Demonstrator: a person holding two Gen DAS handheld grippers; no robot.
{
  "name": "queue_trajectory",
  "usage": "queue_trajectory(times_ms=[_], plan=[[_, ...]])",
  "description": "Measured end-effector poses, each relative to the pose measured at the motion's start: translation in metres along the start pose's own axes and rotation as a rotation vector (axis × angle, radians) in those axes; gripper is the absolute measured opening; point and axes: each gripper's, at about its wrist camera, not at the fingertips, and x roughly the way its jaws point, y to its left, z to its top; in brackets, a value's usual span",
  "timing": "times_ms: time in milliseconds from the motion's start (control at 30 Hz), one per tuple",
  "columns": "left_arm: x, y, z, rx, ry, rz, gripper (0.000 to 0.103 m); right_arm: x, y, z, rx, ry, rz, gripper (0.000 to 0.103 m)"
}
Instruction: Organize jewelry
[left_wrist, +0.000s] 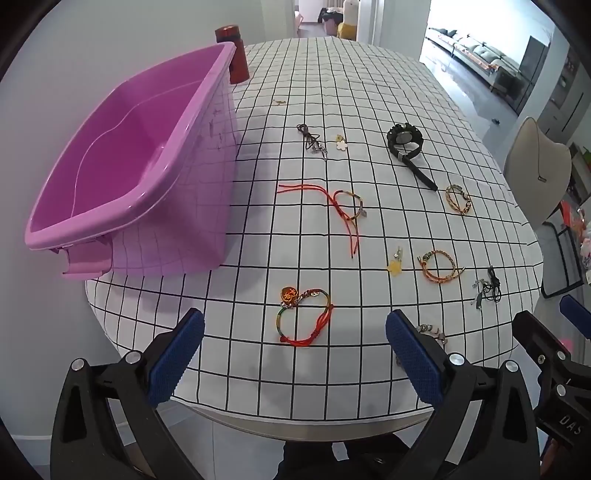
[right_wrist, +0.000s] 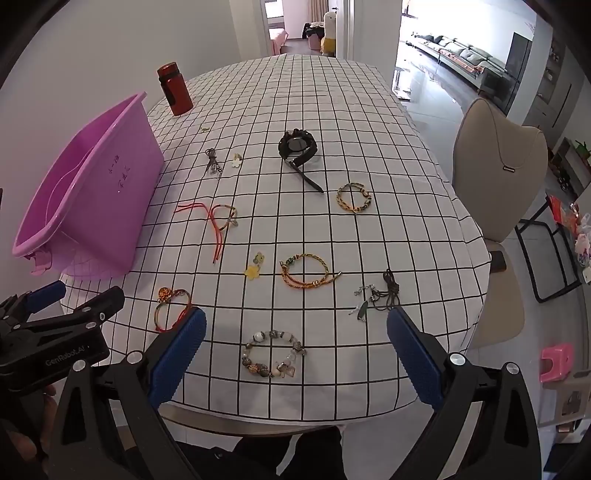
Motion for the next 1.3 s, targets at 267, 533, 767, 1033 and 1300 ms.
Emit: queue_trajectory(times_ms=[267,533,767,1033,1300], plan=[[-0.0033,0.0002,0.0007,-0.004,-0.012,0.004,0.097,-0.0018,-0.0003,-0.0004,-0.001,-0.004,0.002,0.094],[-0.0041,0.0000,0.0004,-0.003,-0.014,0.005,0.097,-0.0033,0.0000,-0.0008,-0.002,-0.005,0.004,0.094],[-0.0057,0.0000,0.0006,-0.005,-0.020,0.003,0.097,-0.0046,-0.0003,-0.0016,0.001,-0.011,0.001,0.094],[-0.0073,-0.0001,-0.0004,-0.009,-0.028,-0.001,0.097,-0.0075,0.0000,-0.0006,-0.006,-0.017,-0.001,0.094],[-0.0089,0.0006,-0.0020,-0.010,-0.035,0.003,0.097,-0.0093,0.0017,-0.0012,-0.010,-0.022,0.001,0.094]])
